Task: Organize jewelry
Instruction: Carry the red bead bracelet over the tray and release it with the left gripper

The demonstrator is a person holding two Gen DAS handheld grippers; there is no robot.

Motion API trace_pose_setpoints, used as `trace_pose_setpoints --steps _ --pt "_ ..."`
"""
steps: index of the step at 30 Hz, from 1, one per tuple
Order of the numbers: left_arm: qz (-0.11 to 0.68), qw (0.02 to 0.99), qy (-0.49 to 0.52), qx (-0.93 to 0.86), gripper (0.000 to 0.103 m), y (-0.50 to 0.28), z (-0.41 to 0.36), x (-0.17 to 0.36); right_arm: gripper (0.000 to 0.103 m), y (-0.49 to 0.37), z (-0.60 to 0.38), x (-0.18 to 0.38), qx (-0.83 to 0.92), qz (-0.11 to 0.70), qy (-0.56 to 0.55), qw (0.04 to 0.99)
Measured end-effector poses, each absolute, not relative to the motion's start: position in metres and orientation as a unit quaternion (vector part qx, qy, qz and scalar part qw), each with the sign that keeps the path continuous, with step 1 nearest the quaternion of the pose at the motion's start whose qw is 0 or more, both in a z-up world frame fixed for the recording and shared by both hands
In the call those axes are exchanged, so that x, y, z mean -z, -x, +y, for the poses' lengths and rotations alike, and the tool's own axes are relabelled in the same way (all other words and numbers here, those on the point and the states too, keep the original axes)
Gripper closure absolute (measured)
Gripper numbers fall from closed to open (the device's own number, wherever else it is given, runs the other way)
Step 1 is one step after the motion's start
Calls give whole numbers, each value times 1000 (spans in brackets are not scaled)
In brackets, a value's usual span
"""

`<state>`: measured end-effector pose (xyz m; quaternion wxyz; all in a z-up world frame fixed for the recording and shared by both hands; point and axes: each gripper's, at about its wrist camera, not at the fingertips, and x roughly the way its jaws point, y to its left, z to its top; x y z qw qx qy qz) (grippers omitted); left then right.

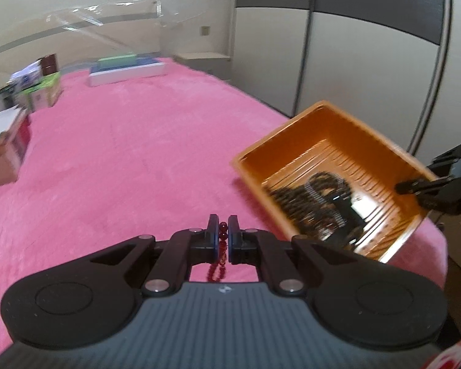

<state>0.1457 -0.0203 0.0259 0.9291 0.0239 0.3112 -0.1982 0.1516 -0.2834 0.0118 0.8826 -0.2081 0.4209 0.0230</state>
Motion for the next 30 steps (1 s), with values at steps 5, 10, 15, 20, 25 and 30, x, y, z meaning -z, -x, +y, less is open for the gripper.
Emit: trace_pose_setpoints --steps 5,10,15,20,25,30 --pt "301 923 -28 239 99 -152 -51 -38 98 -151 -283 -12 -22 421 208 883" --pt "298 911 -32 283 99 -158 -80 -43 98 -152 -283 -12 -24 422 205 883" --pt "306 897 -30 318 99 -169 -104 -42 98 -151 -284 -11 -26 422 203 883" --pt "319 882 -33 345 99 -171 -124 -38 98 -151 -284 -11 -27 423 202 883" --pt "328 871 -41 365 99 -169 -145 -33 98 -152 -285 -11 -27 422 201 883" --pt "335 863 -44 375 99 -168 -160 -26 98 -152 -286 -11 -27 423 200 883"
